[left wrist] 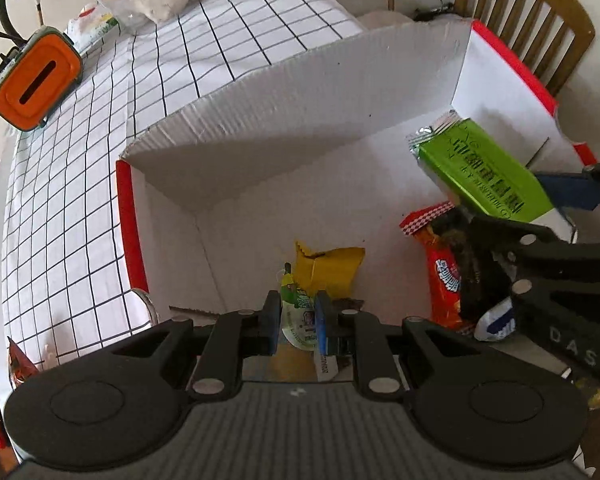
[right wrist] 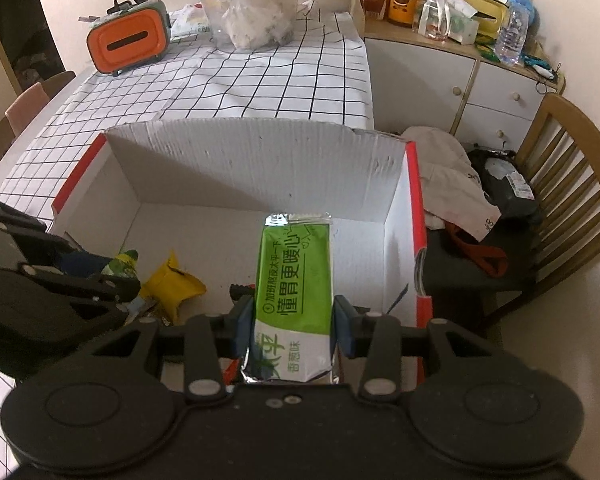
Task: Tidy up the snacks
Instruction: 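Open both tools to drop the snack bar and pouch into the box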
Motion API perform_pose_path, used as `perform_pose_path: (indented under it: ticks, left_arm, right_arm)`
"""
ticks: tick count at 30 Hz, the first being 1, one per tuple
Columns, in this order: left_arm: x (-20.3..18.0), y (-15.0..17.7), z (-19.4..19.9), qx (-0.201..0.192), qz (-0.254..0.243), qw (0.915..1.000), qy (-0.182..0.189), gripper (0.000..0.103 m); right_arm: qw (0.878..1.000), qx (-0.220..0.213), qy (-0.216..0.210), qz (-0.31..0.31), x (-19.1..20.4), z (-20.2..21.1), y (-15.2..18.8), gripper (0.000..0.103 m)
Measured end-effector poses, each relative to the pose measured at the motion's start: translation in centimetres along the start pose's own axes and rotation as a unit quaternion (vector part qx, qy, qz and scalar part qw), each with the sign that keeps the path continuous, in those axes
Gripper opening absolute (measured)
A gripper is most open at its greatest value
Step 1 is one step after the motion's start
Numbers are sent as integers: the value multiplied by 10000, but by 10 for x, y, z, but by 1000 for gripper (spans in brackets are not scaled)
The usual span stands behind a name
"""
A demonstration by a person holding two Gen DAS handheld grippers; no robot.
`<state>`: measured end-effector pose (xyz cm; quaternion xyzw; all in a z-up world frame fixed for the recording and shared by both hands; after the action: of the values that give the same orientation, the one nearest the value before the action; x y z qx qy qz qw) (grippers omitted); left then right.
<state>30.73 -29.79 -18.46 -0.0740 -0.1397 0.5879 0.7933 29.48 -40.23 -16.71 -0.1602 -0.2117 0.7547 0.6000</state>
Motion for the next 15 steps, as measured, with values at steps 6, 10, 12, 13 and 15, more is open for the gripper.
perform_pose_path:
  ticks: [6, 10, 12, 13, 15]
  left_arm:
    - [-1, -2, -2, 33, -72, 9999, -98, 17]
    - [0, -3, -1, 47, 19, 10000, -29, 17]
    - [1, -4, 1, 10, 60, 10000, 36, 18]
    - [2, -3, 2, 4, 86, 9999, 64, 18]
    - [3, -3, 4, -25, 131, 9998, 116, 20]
  right_arm:
    - [10000, 77, -44, -7, -2, 0, 2, 42]
    - [9999, 73, -73, 29, -2, 2, 3, 47]
    - [9999, 63, -113, 47, -2, 4, 2, 48]
    - [9999, 54, -136, 55, -1, 6, 3, 50]
    - [9998, 31, -162, 67, -1, 9, 2, 51]
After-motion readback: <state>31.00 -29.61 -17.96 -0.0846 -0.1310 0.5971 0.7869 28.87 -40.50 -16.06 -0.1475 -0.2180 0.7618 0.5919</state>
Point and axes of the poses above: each gripper's, at about its wrist camera, not at the fingertips, and z roughly against the way its jaws point, x to its left, y to its underside, the point moved 9 cm from there along -z, roughly the way its jaws point, and after that the axes turned 4 degrees about y, right-handed, at the moved point
